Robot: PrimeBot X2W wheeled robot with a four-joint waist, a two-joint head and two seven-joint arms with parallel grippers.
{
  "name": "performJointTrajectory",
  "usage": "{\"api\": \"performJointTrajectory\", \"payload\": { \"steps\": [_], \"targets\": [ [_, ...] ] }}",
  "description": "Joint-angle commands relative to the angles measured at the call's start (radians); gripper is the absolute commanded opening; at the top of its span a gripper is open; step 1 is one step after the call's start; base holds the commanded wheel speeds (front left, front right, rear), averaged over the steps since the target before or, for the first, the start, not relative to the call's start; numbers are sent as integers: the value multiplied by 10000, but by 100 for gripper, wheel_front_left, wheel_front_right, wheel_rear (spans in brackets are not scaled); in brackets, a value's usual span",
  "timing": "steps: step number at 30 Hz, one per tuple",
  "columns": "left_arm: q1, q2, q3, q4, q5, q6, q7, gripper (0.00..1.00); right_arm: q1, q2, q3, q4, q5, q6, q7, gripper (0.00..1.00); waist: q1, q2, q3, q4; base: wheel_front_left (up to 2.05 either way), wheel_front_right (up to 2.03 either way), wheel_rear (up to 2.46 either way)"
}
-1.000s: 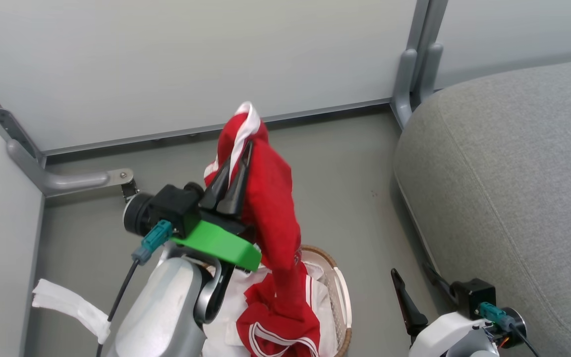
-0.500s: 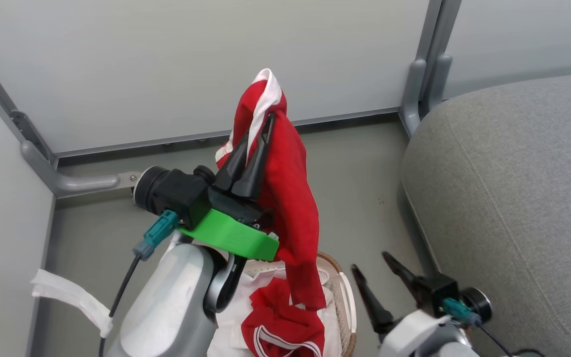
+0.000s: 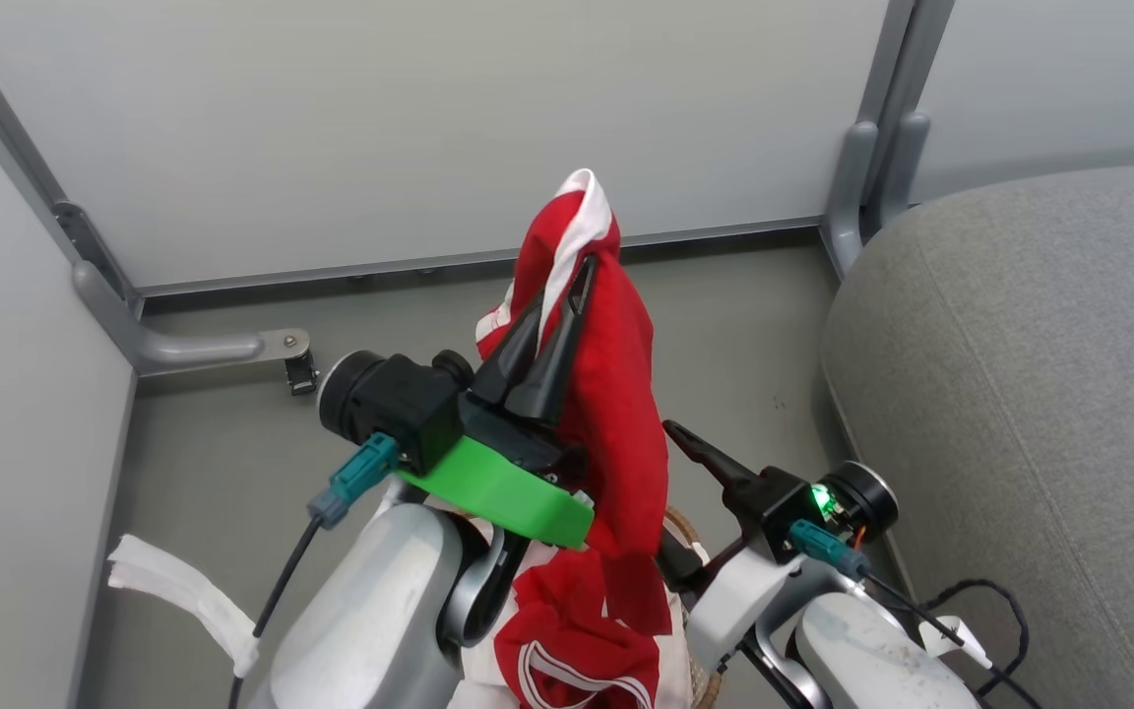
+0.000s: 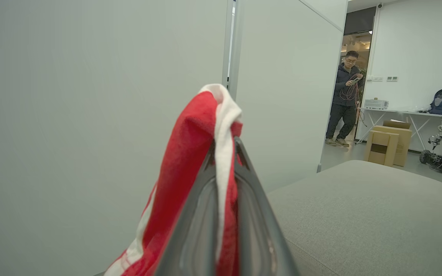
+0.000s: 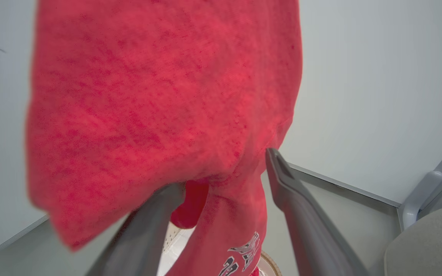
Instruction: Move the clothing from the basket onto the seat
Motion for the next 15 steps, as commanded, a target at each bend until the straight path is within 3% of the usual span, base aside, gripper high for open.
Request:
{"api": "performJointTrajectory", "payload": {
  "steps": [1, 2, 3, 4, 5, 6, 14, 15],
  "targets": [
    [64, 25, -115, -33, -159, 13, -9, 0, -185, -33, -16, 52, -68, -10, -22, 100, 1, 0, -11, 139, 0, 0, 0],
    [80, 26, -189, -22, -191, 25, -9, 0, -230, -36, -17, 79, -18, -10, -22, 100, 1, 0, -13, 179, 0, 0, 0],
    [106, 28, -301, -6, -258, 42, -9, 0, -299, -34, -24, 93, 30, -10, -22, 92, 1, 0, -9, 239, 0, 0, 0],
    [127, 26, -365, 1, -287, 61, -9, 0, -350, -31, 2, 105, 67, -10, -22, 56, 1, 0, -9, 272, 0, 0, 0],
    [147, 26, -433, 22, -301, 82, -9, 0, -379, -29, -1, 120, 125, -10, -22, 11, 1, 0, -7, 316, 0, 0, 0],
    [153, 28, -481, 35, -342, 92, -9, 0, -400, -34, -5, 135, 164, -10, -22, 0, 1, 0, -6, 343, 0, 0, 0],
    [241, 26, -392, 230, -215, 279, -9, 0, -107, -32, -317, 8, 475, -10, -22, 0, 1, 0, 53, 323, 0, 0, 0],
    [270, 26, -318, 252, -140, 324, -8, 37, -74, -33, -390, -21, 499, -10, -22, 0, 1, 0, 70, 257, 0, 0, 0]
  ]
}}
